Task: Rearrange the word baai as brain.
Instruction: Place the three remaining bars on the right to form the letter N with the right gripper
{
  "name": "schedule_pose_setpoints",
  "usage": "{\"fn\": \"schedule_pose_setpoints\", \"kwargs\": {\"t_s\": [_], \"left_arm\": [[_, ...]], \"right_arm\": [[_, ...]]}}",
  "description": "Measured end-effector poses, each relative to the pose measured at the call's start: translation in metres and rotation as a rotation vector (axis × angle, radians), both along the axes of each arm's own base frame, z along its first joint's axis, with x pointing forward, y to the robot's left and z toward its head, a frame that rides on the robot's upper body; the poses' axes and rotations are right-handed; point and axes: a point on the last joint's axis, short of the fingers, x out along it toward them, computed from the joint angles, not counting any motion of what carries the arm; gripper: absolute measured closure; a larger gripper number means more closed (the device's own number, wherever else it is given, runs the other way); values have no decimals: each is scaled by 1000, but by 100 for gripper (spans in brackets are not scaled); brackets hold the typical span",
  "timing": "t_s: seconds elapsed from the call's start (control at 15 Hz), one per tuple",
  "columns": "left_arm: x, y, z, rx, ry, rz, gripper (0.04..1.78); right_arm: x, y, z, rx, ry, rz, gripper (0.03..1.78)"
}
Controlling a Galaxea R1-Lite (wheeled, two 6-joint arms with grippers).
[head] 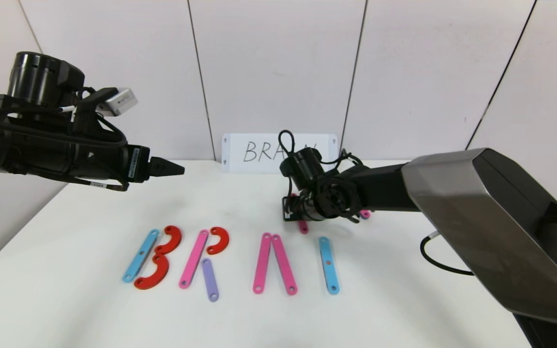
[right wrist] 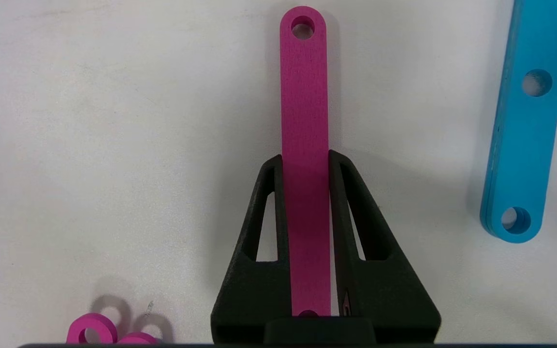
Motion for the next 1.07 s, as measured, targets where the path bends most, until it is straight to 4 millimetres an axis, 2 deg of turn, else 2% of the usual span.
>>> {"fn": "schedule_pose_setpoints", "kwargs": {"t_s": [0.13,0.27,0.53,0.73,1.07], "left_arm": [[0,0,0,0,-1,0,8],[0,0,1,-2,-6,0,8],[-1,0,3,-3,-10,1,8],[-1,0,3,-3,-10,0,8],[-1,0,3,-3,-8,0,8]], "right_arm": [[-1,-4,8,8,-10,-4,154],[-5,-11,25,25,-28,-5,154],[-20,-39,59,38,-56,-36,154],[-42,-62,60,4,-17,-84,154],[-80,-91,46,-41,58,-203,154]]}}
